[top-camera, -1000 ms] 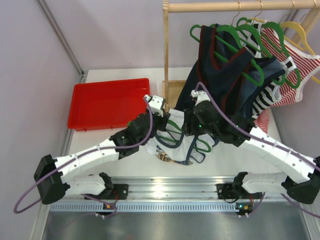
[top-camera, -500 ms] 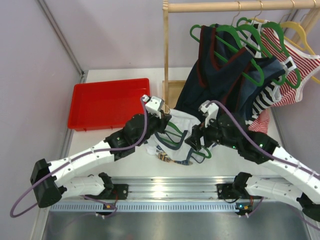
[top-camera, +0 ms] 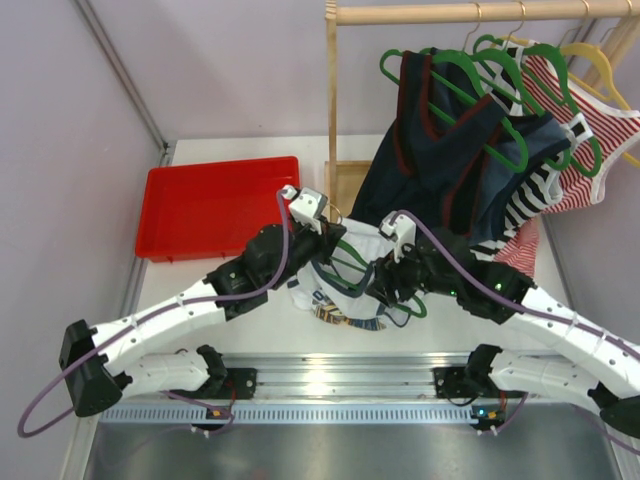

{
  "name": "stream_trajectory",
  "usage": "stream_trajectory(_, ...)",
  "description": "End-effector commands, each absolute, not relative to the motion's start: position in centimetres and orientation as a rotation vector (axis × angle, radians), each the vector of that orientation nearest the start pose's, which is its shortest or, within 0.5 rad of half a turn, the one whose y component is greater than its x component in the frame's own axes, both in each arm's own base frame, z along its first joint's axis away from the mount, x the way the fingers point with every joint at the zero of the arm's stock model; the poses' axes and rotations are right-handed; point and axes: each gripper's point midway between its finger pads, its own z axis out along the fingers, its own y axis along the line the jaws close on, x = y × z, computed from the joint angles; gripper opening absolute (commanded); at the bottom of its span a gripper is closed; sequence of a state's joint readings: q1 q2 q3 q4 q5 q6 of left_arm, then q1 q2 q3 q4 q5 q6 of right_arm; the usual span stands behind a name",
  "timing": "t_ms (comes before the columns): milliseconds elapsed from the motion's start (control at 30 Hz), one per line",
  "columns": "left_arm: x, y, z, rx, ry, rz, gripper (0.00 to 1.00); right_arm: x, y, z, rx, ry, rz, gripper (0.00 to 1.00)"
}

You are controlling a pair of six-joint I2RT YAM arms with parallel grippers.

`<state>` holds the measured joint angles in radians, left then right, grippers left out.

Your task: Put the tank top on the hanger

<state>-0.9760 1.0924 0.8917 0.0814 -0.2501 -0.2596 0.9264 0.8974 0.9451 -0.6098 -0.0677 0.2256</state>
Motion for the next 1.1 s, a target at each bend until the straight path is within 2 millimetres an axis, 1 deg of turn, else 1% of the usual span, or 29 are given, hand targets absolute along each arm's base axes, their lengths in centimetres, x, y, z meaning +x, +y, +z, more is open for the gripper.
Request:
stream_trajectory(0,24.4,-30.5,34.2,0.376,1.562,-0.792,0.0,16.1,24.8,23.3,-0.8,2.021,0.751,0.56)
stream_trajectory(100,24.4,-30.7,34.7,0.376,1.557,-0.802,0.0,16.6,24.6,23.1,-0.785,2.025,0.725,0.52)
stream_trajectory(133,24.4,-30.8,34.7,0.379,1.56,-0.802,0.0,16.7,24.6,23.3,-0.777,2.018,0.721,0.44)
stream_trajectory(233,24.4,-31.0,35.3,0.38,1.551,-0.813,0.0,17.1,24.4,24.5,-0.738,1.989,0.717,0.25)
stream_trajectory(267,24.4,-31.1,35.5,0.378,1.547,-0.817,0.0,17.2,24.3,24.9,-0.726,1.978,0.715,0.08)
stream_trajectory(333,24.4,-31.2,36.0,0.378,1.543,-0.82,0.0,17.5,23.8,25.9,-0.689,1.959,0.697,0.0)
stream_trajectory(367,24.4,-31.1,36.7,0.375,1.54,-0.821,0.0,17.5,23.5,26.6,-0.672,1.944,0.698,0.0)
stream_trajectory(400,24.6,-31.1,36.7,0.371,1.551,-0.808,0.02,17.5,23.2,27.3,-0.657,1.927,0.697,0.0)
stream_trajectory(433,24.7,-31.1,37.1,0.365,1.553,-0.804,0.04,17.6,23.0,27.8,-0.641,1.913,0.698,0.0)
stream_trajectory(467,24.7,-31.0,38.5,0.355,1.537,-0.81,0.08,17.5,22.5,28.7,-0.612,1.889,0.702,0.0)
stream_trajectory(500,24.7,-30.9,38.7,0.358,1.543,-0.802,0.27,17.4,22.3,29.5,-0.594,1.868,0.71,0.0)
stream_trajectory(533,24.7,-30.9,39.3,0.358,1.536,-0.807,0.32,17.5,22.0,30.0,-0.576,1.853,0.712,0.0)
stream_trajectory(567,24.6,-30.9,40.6,0.355,1.513,-0.818,0.37,17.4,21.5,30.9,-0.549,1.83,0.711,0.0)
stream_trajectory(600,24.5,-30.8,40.7,0.365,1.523,-0.815,0.43,17.4,21.2,31.4,-0.538,1.816,0.714,0.0)
stream_trajectory(633,24.4,-30.8,41.2,0.365,1.519,-0.815,0.7,17.4,21.0,31.9,-0.522,1.808,0.712,0.0)
stream_trajectory(667,24.3,-30.6,42.6,0.359,1.498,-0.822,0.78,17.3,20.8,32.4,-0.512,1.795,0.717,0.0)
stream_trajectory(733,24.3,-30.5,43.5,0.363,1.496,-0.814,0.78,17.3,20.3,33.4,-0.491,1.785,0.715,0.0)
stream_trajectory(767,24.2,-30.1,44.8,0.352,1.473,-0.816,0.78,17.3,19.9,34.6,-0.468,1.764,0.714,0.0)
stream_trajectory(800,24.0,-29.8,45.5,0.346,1.461,-0.814,0.78,17.4,19.6,35.2,-0.455,1.757,0.707,0.0)
stream_trajectory(833,24.0,-29.2,46.8,0.33,1.445,-0.808,0.78,17.5,19.0,35.7,-0.429,1.755,0.689,0.0)
stream_trajectory(867,23.9,-28.9,47.4,0.332,1.434,-0.8,0.78,17.3,18.7,37.4,-0.42,1.725,0.697,0.0)
stream_trajectory(900,23.8,-28.5,48.1,0.326,1.421,-0.798,0.78,17.3,18.4,38.3,-0.414,1.716,0.691,0.0)
stream_trajectory(933,23.6,-28.1,48.9,0.321,1.408,-0.798,0.78,17.6,18.3,37.9,-0.437,1.755,0.644,0.0)
stream_trajectory(967,23.4,-27.6,50.0,0.314,1.391,-0.793,0.79,17.5,17.7,40.6,-0.419,1.717,0.647,0.0)
stream_trajectory(1033,23.4,-27.3,50.8,0.31,1.384,-0.784,0.79,17.8,17.4,41.9,-0.432,1.731,0.598,0.0)
stream_trajectory(1067,23.2,-26.9,51.7,0.304,1.373,-0.787,0.79,18.4,17.6,41.4,-0.448,1.782,0.549,0.0)
